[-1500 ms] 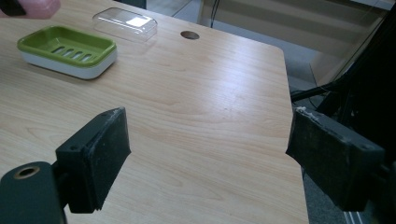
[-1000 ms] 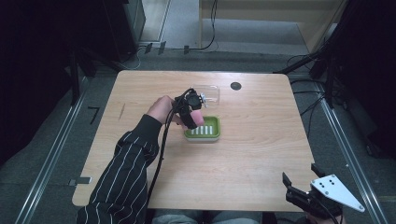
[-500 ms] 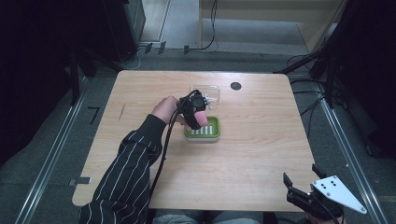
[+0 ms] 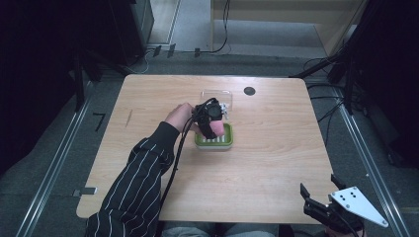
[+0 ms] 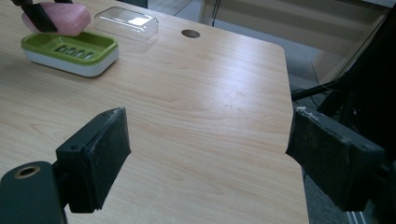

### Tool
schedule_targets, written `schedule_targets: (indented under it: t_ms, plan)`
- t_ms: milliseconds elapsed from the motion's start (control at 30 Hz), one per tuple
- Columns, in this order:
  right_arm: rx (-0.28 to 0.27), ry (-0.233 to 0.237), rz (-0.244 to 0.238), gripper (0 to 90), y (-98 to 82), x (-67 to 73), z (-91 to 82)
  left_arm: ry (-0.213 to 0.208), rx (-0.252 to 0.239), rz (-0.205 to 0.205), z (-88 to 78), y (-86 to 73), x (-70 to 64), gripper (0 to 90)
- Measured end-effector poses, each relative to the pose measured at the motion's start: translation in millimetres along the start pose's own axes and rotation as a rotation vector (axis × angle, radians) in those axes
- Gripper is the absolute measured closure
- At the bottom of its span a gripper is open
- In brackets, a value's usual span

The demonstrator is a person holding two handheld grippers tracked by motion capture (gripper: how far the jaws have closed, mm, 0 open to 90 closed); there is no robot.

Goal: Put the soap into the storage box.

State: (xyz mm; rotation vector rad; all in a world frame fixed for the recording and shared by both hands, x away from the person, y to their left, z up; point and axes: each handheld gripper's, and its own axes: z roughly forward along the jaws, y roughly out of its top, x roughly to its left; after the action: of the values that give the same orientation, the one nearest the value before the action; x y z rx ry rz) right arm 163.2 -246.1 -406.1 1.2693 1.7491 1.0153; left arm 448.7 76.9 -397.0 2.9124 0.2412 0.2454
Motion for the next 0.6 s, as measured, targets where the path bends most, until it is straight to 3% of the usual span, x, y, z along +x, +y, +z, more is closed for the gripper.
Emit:
schedule_targets:
  t_ms: [167,400,467,600]
  plan:
    - [-0.002,-0.003,-0.004,13.6,-0.2,0.2,-0.4,-0.011,0.012,0.003,9.5,0.8,-0.2,38.2]
    - [-0.001,-0.007,-0.001,13.6,-0.4,0.2,-1.4,-0.015,0.016,0.039,15.8,2.9,-1.7,38.2]
    - [-0.003,-0.008,-0.003,13.6,-0.4,-0.1,-1.4,-0.001,0.02,0.041,16.7,3.3,-0.7,38.2]
    - [-0.002,-0.009,-0.001,13.6,-0.4,0.0,-1.5,-0.026,0.014,0.047,20.7,2.0,0.6,38.2]
